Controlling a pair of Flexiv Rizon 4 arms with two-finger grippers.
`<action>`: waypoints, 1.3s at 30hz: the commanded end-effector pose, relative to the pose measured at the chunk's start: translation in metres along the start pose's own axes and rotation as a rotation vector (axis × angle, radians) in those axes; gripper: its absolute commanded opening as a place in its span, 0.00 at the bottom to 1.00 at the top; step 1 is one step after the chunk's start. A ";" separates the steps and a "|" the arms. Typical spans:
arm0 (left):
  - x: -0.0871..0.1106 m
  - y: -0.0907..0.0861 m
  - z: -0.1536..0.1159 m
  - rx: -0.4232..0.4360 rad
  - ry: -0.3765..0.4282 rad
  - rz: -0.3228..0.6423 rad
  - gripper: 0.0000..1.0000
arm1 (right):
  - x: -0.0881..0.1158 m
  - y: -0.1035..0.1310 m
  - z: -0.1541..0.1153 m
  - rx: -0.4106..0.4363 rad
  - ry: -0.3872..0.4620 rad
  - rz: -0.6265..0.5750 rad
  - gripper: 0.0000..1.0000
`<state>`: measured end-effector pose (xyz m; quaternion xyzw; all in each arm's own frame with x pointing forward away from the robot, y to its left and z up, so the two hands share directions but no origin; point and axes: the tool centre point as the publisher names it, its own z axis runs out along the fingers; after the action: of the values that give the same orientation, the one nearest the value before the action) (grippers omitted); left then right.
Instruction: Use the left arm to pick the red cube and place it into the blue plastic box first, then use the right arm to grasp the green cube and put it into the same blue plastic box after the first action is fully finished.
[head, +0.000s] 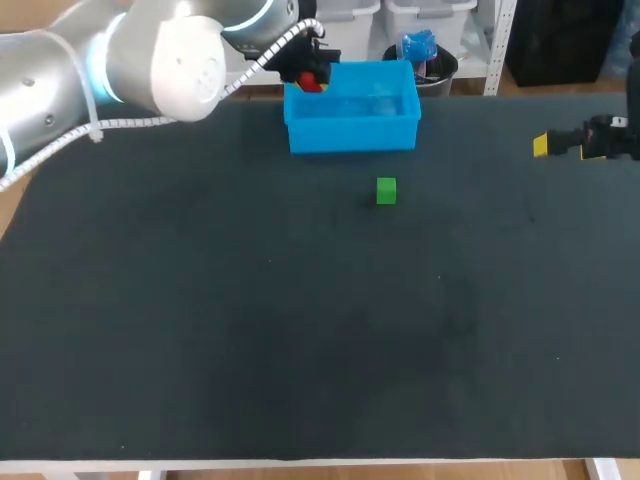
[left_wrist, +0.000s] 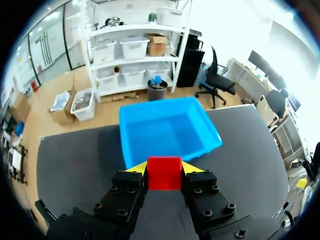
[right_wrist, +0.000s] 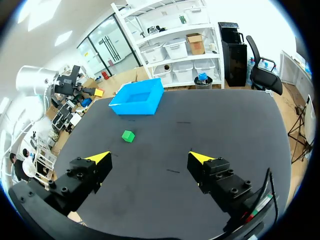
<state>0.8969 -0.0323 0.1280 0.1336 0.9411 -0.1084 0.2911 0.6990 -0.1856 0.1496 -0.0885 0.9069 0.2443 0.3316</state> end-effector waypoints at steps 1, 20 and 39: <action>-0.017 0.000 0.018 0.007 0.013 0.005 0.00 | 0.000 0.000 0.001 0.003 0.001 0.000 1.00; -0.036 0.008 0.072 0.015 0.048 0.013 0.00 | 0.000 0.000 0.001 0.003 0.001 0.000 1.00; -0.028 0.014 0.099 0.005 0.097 -0.006 0.00 | 0.000 0.000 0.001 0.003 0.001 0.000 1.00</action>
<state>0.9623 -0.0485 0.0636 0.1330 0.9508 -0.1054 0.2592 0.6990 -0.1856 0.1496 -0.0885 0.9069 0.2443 0.3316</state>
